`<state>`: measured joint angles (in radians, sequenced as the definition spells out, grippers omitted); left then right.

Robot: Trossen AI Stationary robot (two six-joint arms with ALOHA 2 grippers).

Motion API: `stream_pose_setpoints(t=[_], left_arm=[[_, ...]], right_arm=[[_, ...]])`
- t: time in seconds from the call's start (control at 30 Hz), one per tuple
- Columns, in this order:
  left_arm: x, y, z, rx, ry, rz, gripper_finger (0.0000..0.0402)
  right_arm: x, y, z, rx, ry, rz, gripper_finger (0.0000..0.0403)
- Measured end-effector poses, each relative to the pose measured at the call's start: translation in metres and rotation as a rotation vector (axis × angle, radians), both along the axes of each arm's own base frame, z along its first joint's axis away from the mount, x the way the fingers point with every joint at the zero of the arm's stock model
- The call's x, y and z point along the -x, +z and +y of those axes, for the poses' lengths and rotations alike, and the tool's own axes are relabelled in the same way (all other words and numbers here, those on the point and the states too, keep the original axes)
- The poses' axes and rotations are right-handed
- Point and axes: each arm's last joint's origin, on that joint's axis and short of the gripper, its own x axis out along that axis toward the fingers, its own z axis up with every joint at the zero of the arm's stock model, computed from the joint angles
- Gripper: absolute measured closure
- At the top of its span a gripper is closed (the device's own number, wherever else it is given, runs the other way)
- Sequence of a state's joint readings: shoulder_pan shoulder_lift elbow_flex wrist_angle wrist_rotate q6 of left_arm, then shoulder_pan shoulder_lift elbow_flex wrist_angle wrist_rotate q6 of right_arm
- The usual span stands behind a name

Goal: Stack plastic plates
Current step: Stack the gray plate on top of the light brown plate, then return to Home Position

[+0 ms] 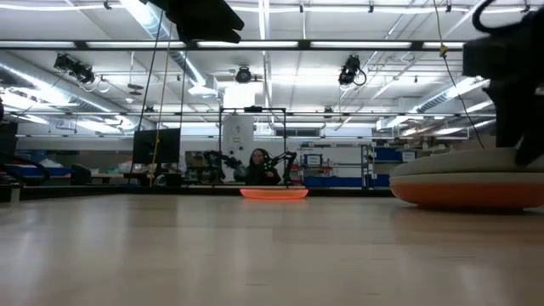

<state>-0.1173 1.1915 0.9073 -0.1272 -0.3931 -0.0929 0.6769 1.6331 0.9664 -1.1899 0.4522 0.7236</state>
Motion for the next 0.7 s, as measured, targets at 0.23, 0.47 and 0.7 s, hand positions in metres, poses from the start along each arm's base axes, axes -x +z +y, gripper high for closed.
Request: stream_pose_setpoints(t=[0.23,0.47,0.7], left_arm=[[0.000,0.000,0.000,0.006,0.003,-0.002,0.0192],[0.000,0.000,0.000,0.009,0.004,-0.003,0.0192],[0.000,0.001,-0.003,0.023,-0.002,-0.012,0.0192]], right_arm=[[0.007,0.032,-0.005,-0.092,-0.011,-0.118,0.0266],[0.012,0.028,-0.011,-0.081,-0.030,-0.179,0.0267],[0.008,0.026,-0.012,-0.111,-0.015,-0.218,0.0268]])
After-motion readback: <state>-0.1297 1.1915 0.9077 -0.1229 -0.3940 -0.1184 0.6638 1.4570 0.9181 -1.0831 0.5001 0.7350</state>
